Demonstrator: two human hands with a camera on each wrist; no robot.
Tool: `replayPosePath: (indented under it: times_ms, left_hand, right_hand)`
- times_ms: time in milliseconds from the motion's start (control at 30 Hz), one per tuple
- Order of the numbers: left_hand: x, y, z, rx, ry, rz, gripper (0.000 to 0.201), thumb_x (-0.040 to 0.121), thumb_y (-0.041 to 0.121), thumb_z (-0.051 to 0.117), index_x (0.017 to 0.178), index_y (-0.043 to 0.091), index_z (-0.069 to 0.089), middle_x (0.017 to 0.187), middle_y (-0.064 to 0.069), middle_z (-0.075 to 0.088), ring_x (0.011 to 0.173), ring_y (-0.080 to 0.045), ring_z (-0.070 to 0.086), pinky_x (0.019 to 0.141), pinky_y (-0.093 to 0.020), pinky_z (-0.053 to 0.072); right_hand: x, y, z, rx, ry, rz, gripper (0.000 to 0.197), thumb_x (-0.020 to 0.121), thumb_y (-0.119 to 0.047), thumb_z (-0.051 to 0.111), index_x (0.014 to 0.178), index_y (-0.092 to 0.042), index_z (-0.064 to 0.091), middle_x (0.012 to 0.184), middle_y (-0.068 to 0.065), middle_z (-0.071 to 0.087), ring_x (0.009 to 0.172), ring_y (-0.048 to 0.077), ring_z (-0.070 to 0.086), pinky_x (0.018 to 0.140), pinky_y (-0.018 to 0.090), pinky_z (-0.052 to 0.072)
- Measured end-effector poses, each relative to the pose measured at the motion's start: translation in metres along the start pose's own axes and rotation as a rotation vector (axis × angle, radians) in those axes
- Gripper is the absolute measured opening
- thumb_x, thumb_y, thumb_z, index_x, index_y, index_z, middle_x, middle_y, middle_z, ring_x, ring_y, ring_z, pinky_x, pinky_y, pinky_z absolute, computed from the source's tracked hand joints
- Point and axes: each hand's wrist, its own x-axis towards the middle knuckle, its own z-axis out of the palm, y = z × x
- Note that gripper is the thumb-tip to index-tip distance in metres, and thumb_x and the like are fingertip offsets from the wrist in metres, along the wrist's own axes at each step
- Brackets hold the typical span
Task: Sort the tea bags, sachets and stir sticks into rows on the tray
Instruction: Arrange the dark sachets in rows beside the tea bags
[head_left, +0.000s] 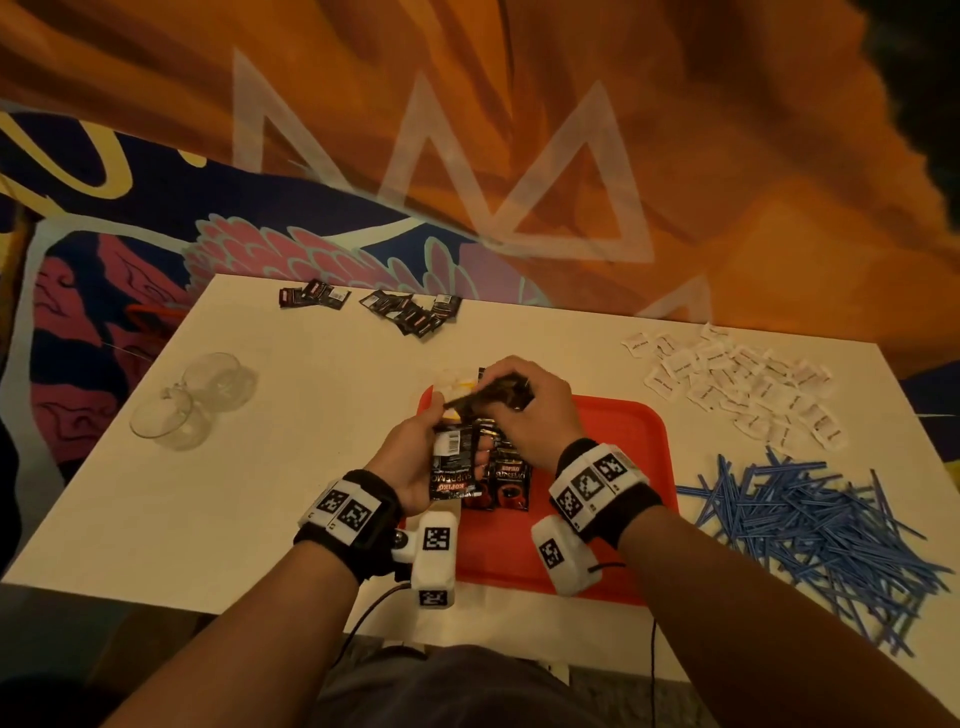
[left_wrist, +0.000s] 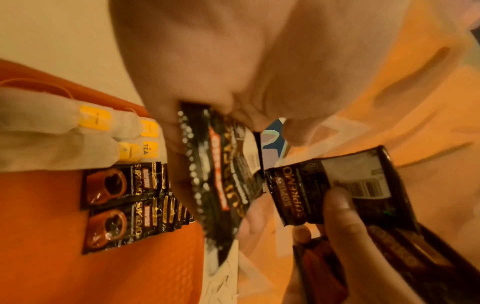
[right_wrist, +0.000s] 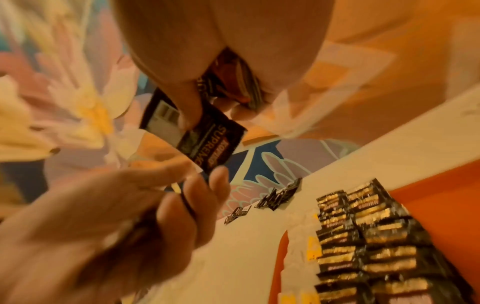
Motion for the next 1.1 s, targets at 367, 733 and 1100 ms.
replayPosePath:
  times_ms: [367, 733, 1100]
  left_hand:
    - [0.004, 0.007, -0.008, 0.084, 0.139, 0.188, 0.018, 0.094, -0.004, 0.055, 0.109, 0.005, 0.058, 0.097, -0.020, 0.070, 0.078, -0.032, 0.071, 0.065, -0.041, 0.058]
    - [0.001, 0.008, 0.009, 0.133, 0.110, 0.189, 0.016, 0.092, -0.004, 0.059, 0.104, 0.007, 0.059, 0.098, -0.021, 0.068, 0.082, -0.035, 0.068, 0.081, -0.048, 0.056]
    - [0.002, 0.010, 0.011, 0.132, 0.199, 0.195, 0.026, 0.093, -0.006, 0.047, 0.114, -0.005, 0.063, 0.102, -0.025, 0.070, 0.087, -0.036, 0.068, 0.083, -0.050, 0.057]
  right_hand:
    - [-0.010, 0.013, -0.001, 0.215, -0.174, 0.163, 0.039, 0.080, 0.023, 0.051, 0.093, -0.010, 0.066, 0.094, 0.002, 0.071, 0.090, 0.005, 0.067, 0.080, 0.019, 0.053]
    - [-0.007, 0.029, 0.015, 0.601, -0.215, 0.584, 0.041, 0.080, -0.017, 0.079, 0.115, -0.013, 0.060, 0.107, 0.010, 0.072, 0.098, 0.027, 0.070, 0.087, 0.043, 0.057]
    - [-0.004, 0.043, 0.015, 0.525, -0.047, 0.586, 0.012, 0.091, -0.006, 0.064, 0.098, -0.016, 0.066, 0.099, 0.008, 0.072, 0.087, 0.025, 0.069, 0.079, 0.042, 0.056]
